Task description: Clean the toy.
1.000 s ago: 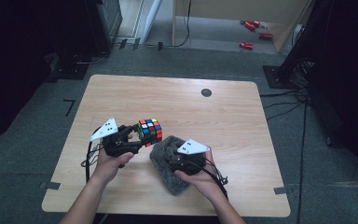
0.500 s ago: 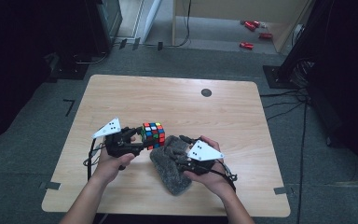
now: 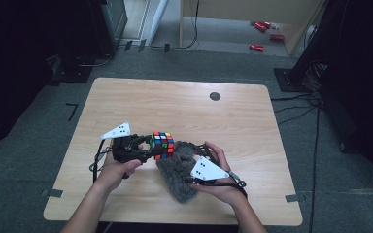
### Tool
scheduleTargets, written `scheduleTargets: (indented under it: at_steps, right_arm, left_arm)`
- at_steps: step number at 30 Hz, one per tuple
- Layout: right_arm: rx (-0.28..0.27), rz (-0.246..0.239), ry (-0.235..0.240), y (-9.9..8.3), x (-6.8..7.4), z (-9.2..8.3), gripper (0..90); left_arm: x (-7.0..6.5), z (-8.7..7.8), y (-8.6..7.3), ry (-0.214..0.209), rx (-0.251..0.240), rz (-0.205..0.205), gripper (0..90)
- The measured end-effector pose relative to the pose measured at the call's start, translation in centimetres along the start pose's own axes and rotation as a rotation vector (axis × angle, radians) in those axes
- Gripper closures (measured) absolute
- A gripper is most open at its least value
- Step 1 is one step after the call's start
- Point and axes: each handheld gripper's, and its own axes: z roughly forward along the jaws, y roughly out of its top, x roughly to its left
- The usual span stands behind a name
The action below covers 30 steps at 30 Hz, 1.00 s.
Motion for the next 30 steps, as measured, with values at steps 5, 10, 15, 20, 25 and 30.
scheduleTargets:
  at_steps: [5,10,15,20,25,30]
  right_arm:
    - [-0.024,-0.034,-0.003,0.0,0.2,0.1,24.6]
    - [-0.029,-0.086,-0.002,-0.1,0.6,0.3,24.6]
    - [-0.035,-0.111,-0.004,-0.1,0.8,0.4,25.1]
    - [-0.038,-0.135,-0.006,-0.2,1.0,0.5,25.0]
    - [-0.039,-0.149,0.0,-0.2,1.3,0.6,25.0]
    - [-0.039,-0.153,0.009,-0.2,1.4,0.7,25.1]
  left_arm:
    - [0.0,0.1,0.2,-0.023,0.046,-0.023,35.7]
    - [-0.2,0.2,0.3,-0.03,0.063,-0.028,35.7]
    - [-0.1,0.4,0.3,-0.048,0.082,-0.048,35.7]
    - [-0.4,1.0,0.2,-0.064,0.115,-0.037,35.7]
    - [-0.8,1.5,0.2,-0.07,0.136,-0.031,35.7]
    - [-1.0,1.9,0.1,-0.082,0.149,-0.033,35.7]
